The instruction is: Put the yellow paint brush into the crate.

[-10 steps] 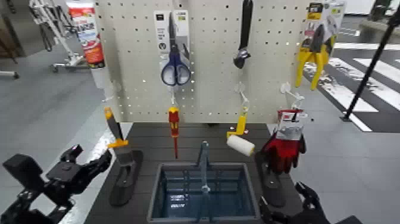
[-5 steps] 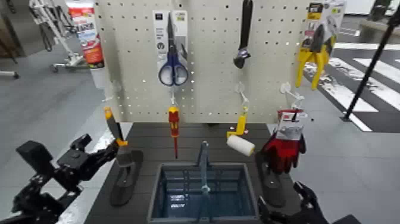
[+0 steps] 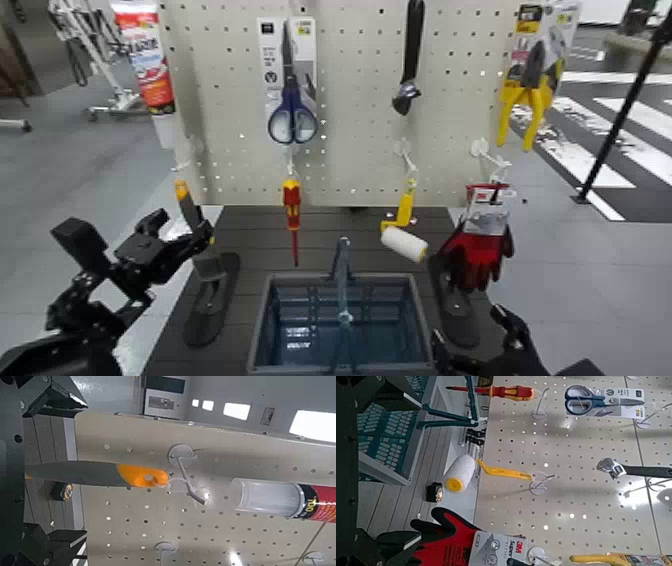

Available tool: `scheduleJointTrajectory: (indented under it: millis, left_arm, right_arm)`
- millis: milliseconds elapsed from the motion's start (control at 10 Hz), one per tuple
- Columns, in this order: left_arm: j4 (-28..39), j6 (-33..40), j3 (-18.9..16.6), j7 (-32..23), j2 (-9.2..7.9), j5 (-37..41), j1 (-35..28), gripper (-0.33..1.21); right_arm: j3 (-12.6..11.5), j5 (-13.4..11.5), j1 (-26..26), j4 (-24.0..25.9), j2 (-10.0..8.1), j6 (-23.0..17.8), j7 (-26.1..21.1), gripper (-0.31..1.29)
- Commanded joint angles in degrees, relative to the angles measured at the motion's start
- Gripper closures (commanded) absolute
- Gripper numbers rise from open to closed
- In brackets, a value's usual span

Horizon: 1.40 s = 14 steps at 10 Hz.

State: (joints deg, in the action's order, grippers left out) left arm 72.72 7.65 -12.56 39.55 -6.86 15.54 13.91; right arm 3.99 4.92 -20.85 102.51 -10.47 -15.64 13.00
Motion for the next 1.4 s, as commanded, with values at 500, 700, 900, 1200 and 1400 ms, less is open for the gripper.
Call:
scheduleJointTrajectory:
  millis: [500,700,900,1200,1400]
  left_arm:
    - [-7.42,1.58,0.34,2.73,-0.35,-1.74,4.81,0.16]
    - [-7.86,0.70,0.52,3.69,-0.88,-3.32,5.78,0.26]
    - [-7.95,-0.35,0.34,4.22,-1.05,-3.85,6.13,0.79]
    - [-7.59,-2.72,0.96,4.57,-1.23,-5.08,6.57,1.18]
    - [-7.42,-2.99,1.31,4.92,-1.32,-5.87,6.84,1.18]
  right_arm:
    - [0.23,0.09,0.38,-0.38,0.28,0.09,0.36,0.15]
    - [0.23,0.09,0.64,-0.47,0.28,0.09,0.88,0.15]
    - [0.23,0.09,0.73,-0.47,0.28,0.09,0.97,0.15]
    - [0.23,0.09,0.73,-0.47,0.37,0.09,0.97,0.15]
    - [0.23,0.09,0.73,-0.47,0.28,0.17,0.97,0.15]
